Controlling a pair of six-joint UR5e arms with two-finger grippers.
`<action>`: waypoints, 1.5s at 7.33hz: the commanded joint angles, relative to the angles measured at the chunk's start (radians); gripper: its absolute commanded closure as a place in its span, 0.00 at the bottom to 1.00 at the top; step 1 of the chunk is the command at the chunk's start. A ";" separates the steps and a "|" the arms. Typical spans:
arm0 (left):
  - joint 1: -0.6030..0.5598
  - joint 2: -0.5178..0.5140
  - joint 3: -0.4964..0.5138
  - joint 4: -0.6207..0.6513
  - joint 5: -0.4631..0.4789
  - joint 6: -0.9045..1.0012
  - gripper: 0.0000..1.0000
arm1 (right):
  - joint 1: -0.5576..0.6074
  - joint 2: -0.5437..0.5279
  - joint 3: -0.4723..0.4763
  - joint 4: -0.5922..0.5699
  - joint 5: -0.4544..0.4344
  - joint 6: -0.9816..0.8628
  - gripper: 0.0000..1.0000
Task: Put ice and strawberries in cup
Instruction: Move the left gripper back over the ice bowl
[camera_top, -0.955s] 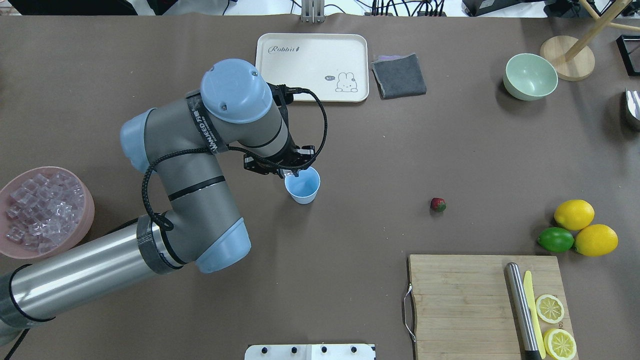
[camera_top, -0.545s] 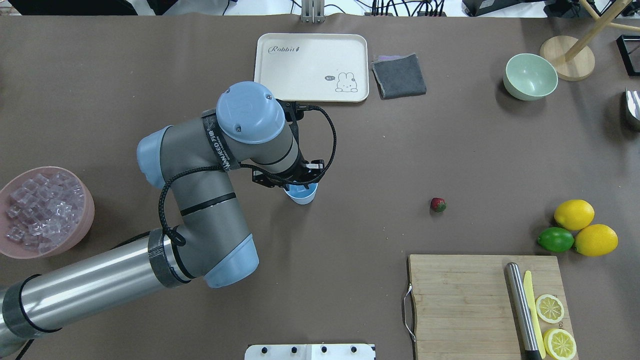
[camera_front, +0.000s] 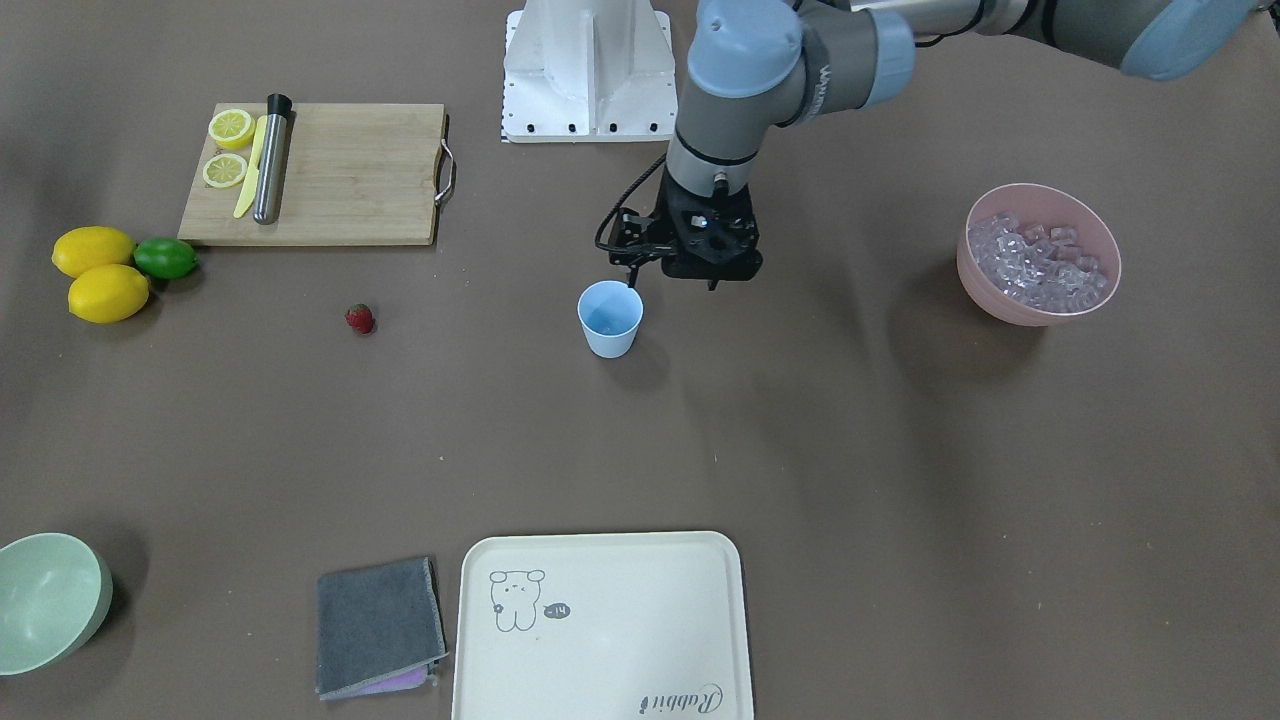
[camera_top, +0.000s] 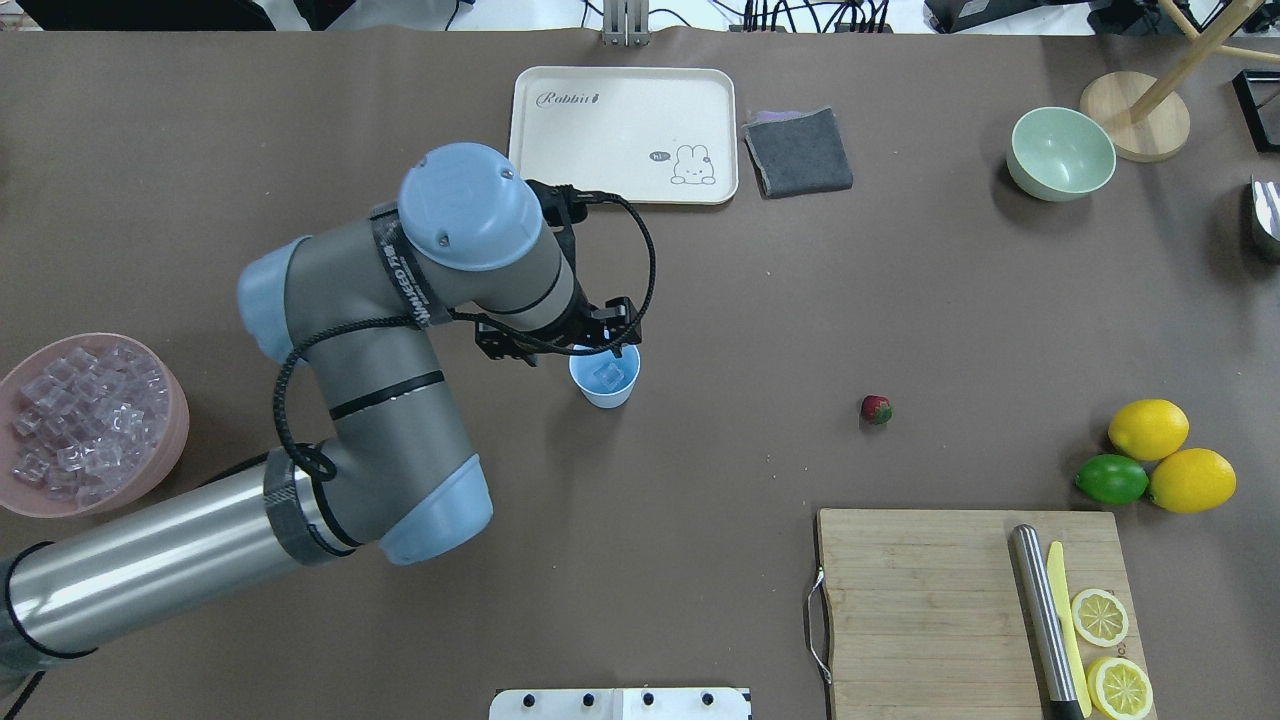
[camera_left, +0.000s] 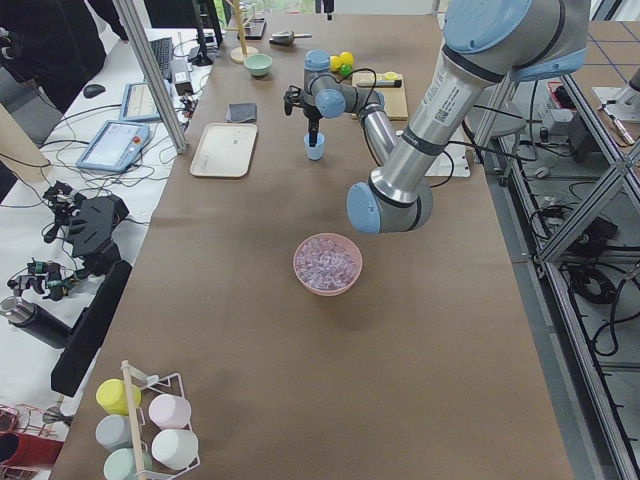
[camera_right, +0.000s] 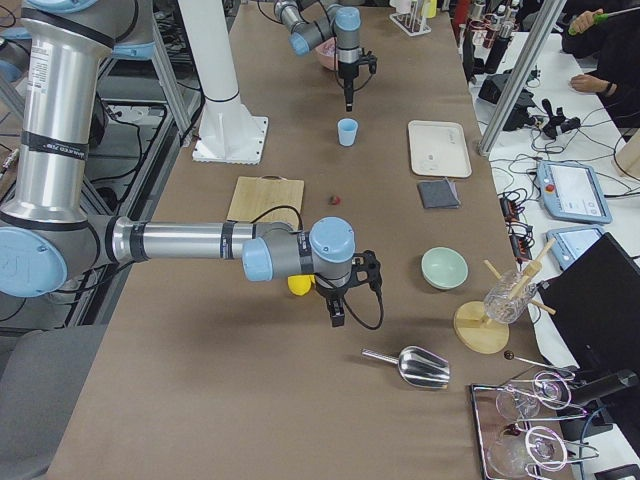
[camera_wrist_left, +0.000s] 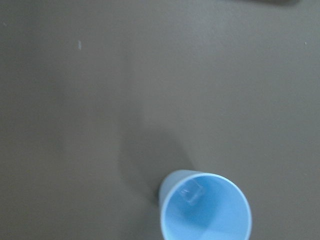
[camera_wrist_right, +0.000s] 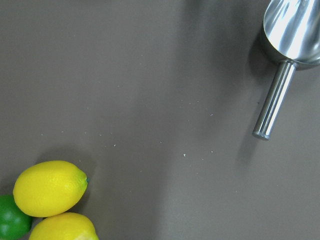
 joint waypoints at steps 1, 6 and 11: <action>-0.108 0.145 -0.114 0.072 -0.002 0.286 0.03 | 0.000 0.000 0.002 0.000 0.000 0.000 0.00; -0.375 0.663 -0.212 -0.154 -0.237 0.375 0.03 | 0.000 0.000 0.003 0.000 0.007 0.001 0.00; -0.343 0.850 -0.127 -0.495 -0.226 0.117 0.14 | -0.002 0.000 0.003 0.000 0.009 0.001 0.00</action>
